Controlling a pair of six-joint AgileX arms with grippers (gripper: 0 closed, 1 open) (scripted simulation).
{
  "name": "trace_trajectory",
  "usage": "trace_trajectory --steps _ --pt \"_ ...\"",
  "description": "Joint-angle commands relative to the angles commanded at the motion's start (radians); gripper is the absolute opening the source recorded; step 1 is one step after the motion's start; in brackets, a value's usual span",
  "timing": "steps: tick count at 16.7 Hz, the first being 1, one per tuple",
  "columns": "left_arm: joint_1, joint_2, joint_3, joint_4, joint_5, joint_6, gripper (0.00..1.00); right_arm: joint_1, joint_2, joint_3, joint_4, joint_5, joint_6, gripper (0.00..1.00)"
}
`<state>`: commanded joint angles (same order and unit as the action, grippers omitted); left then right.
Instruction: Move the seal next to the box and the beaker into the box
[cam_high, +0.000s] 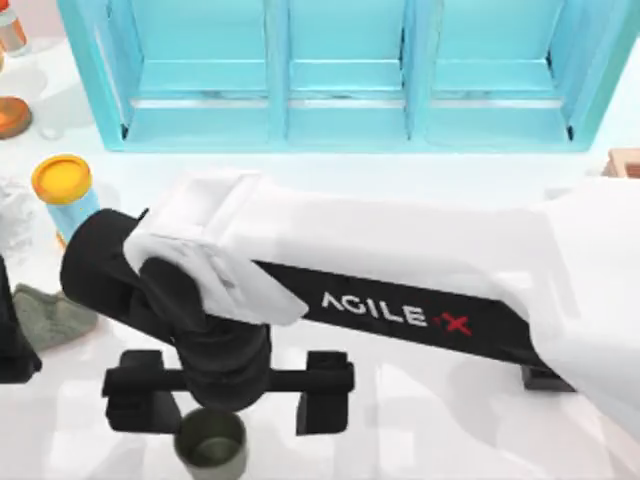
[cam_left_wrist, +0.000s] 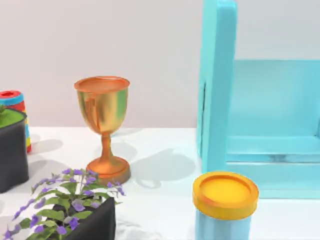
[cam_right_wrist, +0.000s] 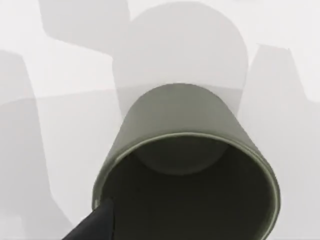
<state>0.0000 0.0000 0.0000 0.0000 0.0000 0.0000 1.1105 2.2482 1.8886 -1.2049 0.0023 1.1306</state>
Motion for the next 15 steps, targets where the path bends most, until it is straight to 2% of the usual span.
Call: trace_trajectory --steps 3,8,15 --pt "0.000 0.000 0.000 0.000 0.000 0.000 1.00 0.003 0.018 -0.094 0.110 0.000 0.003 1.00" --pt "0.000 0.000 0.000 0.000 0.000 0.000 1.00 0.003 0.021 -0.115 0.131 0.000 0.003 1.00" --pt "0.000 0.000 0.000 0.000 0.000 0.000 1.00 0.003 0.021 -0.115 0.131 0.000 0.003 0.47"
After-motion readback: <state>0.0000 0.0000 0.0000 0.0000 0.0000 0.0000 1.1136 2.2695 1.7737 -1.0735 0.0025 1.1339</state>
